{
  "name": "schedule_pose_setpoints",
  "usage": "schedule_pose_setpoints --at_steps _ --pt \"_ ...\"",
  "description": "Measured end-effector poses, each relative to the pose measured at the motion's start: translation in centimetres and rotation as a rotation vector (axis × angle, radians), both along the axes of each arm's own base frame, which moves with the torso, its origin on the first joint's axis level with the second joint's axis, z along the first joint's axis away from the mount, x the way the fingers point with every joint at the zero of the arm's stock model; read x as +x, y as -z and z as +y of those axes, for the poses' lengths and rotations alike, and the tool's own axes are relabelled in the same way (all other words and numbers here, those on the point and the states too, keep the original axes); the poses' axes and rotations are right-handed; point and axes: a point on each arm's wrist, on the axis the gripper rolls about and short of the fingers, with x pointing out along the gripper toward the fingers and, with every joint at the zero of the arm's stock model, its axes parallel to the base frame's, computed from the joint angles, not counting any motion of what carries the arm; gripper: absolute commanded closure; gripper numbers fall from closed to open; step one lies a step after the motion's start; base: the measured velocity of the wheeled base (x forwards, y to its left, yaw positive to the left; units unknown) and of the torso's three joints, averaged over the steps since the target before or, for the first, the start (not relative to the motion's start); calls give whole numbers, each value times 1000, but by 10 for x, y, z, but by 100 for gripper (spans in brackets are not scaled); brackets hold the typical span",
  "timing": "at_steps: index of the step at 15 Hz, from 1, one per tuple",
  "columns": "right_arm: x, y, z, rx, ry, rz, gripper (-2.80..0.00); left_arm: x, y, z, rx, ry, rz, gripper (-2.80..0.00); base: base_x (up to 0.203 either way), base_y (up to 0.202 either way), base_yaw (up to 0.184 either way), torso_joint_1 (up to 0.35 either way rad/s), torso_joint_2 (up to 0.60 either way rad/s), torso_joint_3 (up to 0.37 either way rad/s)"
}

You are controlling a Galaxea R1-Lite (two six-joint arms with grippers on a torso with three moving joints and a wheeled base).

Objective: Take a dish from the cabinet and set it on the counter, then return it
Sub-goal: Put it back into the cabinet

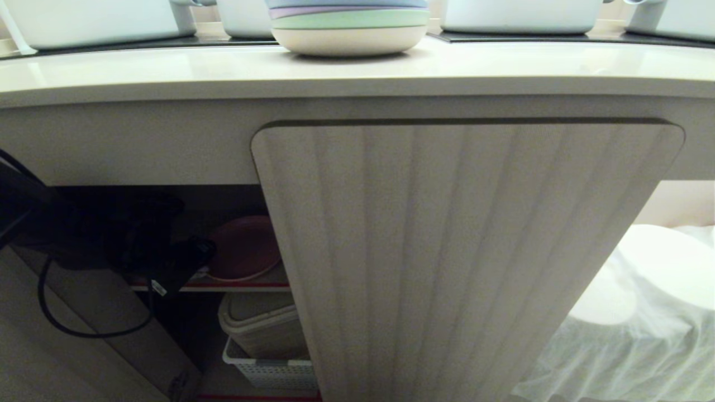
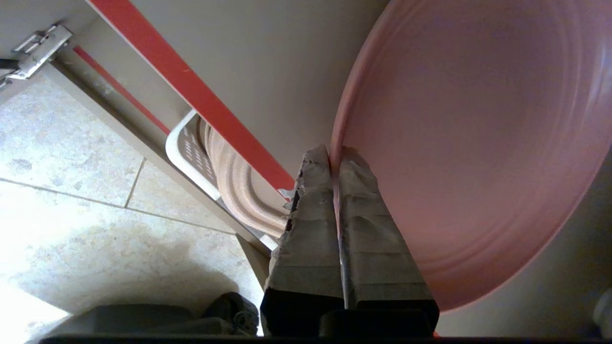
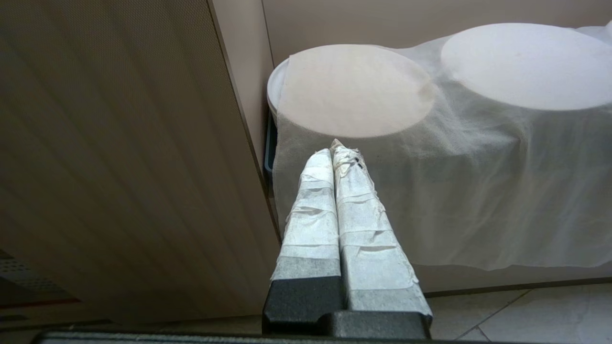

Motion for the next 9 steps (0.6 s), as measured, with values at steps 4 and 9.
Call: schedule_pose_setpoints --at_steps 4,9 --pt "0 0 0 0 0 0 0 1 -1 -1 0 4 -4 -280 0 0 0 0 0 0" --pt "0 0 0 0 0 0 0 1 -1 -1 1 1 -6 -280 0 0 0 0 0 0"
